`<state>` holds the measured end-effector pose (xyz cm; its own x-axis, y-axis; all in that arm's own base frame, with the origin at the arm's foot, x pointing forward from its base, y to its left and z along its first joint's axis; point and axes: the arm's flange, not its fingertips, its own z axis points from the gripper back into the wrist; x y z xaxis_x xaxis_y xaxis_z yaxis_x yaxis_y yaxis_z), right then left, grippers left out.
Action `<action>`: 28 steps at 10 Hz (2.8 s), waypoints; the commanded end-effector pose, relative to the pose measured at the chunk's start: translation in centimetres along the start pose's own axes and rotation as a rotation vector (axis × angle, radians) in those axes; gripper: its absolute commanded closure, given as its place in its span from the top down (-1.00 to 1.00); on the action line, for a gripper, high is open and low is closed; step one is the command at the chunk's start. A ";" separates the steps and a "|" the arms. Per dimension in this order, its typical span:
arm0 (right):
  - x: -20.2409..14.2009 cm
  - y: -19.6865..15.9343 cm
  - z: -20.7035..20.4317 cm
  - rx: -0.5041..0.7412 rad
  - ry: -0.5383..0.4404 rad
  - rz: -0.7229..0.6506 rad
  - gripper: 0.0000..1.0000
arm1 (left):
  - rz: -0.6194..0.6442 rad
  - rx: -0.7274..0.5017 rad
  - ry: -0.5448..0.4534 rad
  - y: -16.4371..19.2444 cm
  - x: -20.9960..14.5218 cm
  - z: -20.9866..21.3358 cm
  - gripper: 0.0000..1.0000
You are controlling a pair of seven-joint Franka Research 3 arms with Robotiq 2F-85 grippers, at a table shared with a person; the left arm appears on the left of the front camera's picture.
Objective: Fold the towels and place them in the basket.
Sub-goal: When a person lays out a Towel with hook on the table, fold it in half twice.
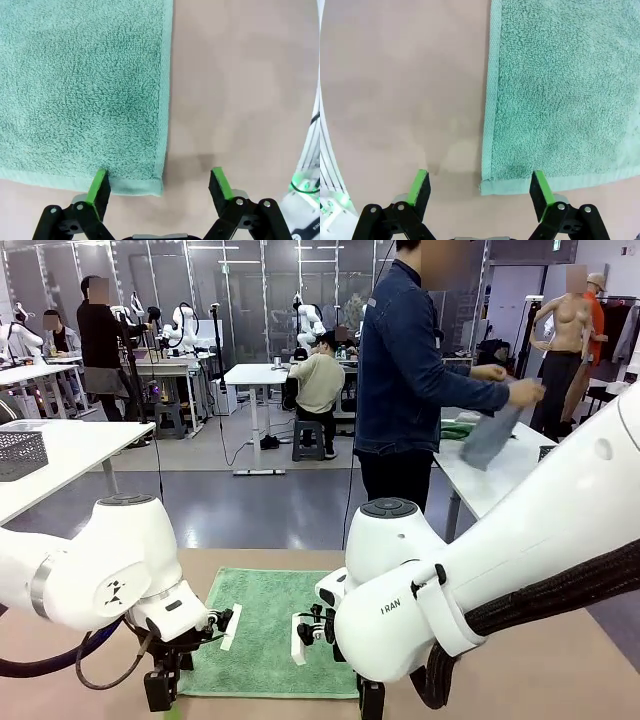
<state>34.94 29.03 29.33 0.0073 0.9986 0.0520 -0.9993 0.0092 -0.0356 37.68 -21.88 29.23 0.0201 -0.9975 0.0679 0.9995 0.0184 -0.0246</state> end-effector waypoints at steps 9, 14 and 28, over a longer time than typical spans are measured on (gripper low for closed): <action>0.0 -1.1 -0.7 0.021 0.004 -0.068 0.40 | -0.017 -0.006 -0.010 0.7 0.2 -0.4 0.09; -0.4 -1.3 -0.4 0.020 -0.007 -0.090 -1.00 | -0.021 -0.009 -0.002 0.8 0.0 -0.6 -0.88; -0.3 3.4 9.6 -0.154 0.006 -0.057 -1.00 | -0.032 0.101 -0.131 -6.2 0.1 9.1 -1.00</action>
<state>32.63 28.71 38.52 0.0376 0.9970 0.0676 -0.9882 0.0471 -0.1460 33.73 -22.11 37.72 -0.0019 -0.9871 0.1603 0.9979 0.0085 0.0644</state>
